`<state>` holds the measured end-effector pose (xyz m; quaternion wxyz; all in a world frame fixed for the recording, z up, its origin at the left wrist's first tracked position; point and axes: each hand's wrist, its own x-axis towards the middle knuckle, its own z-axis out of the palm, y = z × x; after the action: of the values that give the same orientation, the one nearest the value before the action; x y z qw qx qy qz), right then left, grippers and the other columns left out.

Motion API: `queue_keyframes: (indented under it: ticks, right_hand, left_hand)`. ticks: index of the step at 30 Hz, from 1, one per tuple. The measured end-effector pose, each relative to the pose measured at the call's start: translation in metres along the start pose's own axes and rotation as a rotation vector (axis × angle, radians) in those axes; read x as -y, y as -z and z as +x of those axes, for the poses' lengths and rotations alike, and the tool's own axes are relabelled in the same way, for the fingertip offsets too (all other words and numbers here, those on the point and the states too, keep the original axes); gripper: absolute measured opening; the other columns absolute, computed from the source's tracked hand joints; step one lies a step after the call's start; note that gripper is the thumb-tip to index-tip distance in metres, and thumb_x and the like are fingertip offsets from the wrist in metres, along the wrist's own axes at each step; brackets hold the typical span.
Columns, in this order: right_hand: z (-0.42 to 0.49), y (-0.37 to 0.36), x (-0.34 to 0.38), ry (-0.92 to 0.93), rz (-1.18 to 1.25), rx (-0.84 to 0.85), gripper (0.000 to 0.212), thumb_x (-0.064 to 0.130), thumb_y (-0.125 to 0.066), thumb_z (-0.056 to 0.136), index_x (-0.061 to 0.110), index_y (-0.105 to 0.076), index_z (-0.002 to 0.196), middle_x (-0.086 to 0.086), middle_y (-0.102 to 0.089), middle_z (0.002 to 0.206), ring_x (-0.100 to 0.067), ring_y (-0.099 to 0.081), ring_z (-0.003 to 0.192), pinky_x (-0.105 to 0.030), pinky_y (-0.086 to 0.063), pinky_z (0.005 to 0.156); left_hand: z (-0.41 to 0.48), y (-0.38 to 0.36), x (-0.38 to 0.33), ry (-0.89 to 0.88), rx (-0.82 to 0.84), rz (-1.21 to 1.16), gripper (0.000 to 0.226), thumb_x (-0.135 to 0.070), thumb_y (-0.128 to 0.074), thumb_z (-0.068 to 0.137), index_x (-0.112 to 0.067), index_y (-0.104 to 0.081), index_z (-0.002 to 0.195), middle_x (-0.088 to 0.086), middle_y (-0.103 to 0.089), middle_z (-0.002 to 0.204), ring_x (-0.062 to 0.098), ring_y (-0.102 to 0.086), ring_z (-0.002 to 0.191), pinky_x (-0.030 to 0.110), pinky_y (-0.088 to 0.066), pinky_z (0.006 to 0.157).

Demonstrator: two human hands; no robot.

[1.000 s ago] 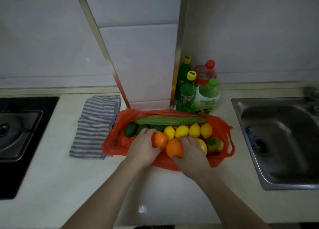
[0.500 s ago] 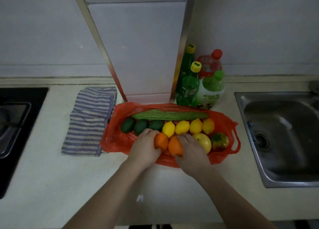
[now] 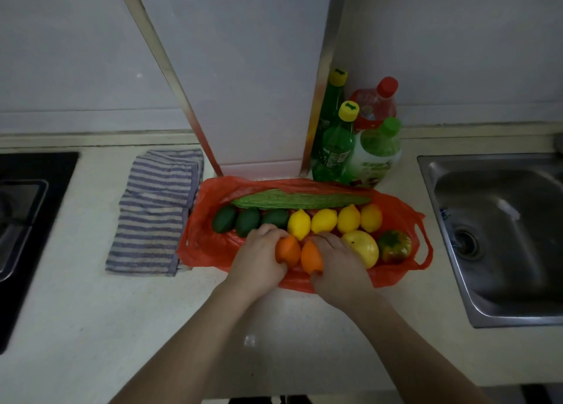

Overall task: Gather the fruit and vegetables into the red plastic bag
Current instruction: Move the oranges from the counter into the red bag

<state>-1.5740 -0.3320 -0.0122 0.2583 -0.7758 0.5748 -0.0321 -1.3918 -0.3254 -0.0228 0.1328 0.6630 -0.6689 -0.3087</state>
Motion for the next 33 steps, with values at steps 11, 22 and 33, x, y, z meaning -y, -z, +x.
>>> queue_keyframes:
  ticks: [11,22,33]
  right_hand:
    - [-0.002,0.001,0.007,-0.001,-0.02,0.008,0.065,0.016,-0.062,0.076,0.019,-0.042,0.138,-0.001,-0.04,0.142,-0.018,-0.035,0.129,-0.024,-0.025,0.107]
    - [-0.01,0.019,0.015,-0.035,-0.068,0.012,0.069,0.022,-0.059,0.084,0.018,-0.031,0.146,-0.002,-0.029,0.152,-0.02,-0.024,0.139,-0.029,-0.021,0.113]
    - [-0.024,0.067,0.019,0.028,-0.127,-0.152,0.058,0.029,-0.055,0.086,0.014,-0.039,0.14,-0.004,-0.041,0.142,-0.023,-0.032,0.133,-0.033,-0.028,0.111]
  left_hand:
    - [-0.003,0.003,0.0,-0.009,0.006,-0.024,0.057,-0.019,-0.067,0.076,-0.025,-0.051,0.131,-0.007,-0.047,0.129,0.015,-0.046,0.113,0.034,-0.046,0.09]
    - [-0.012,0.017,-0.007,-0.01,-0.028,-0.033,0.062,-0.017,-0.065,0.078,-0.023,-0.047,0.137,-0.004,-0.045,0.138,0.017,-0.049,0.12,0.033,-0.047,0.096]
    - [-0.02,0.054,-0.039,-0.079,-0.108,0.09,0.069,-0.025,-0.061,0.079,-0.017,-0.04,0.144,0.001,-0.041,0.148,0.02,-0.038,0.135,0.031,-0.033,0.111]
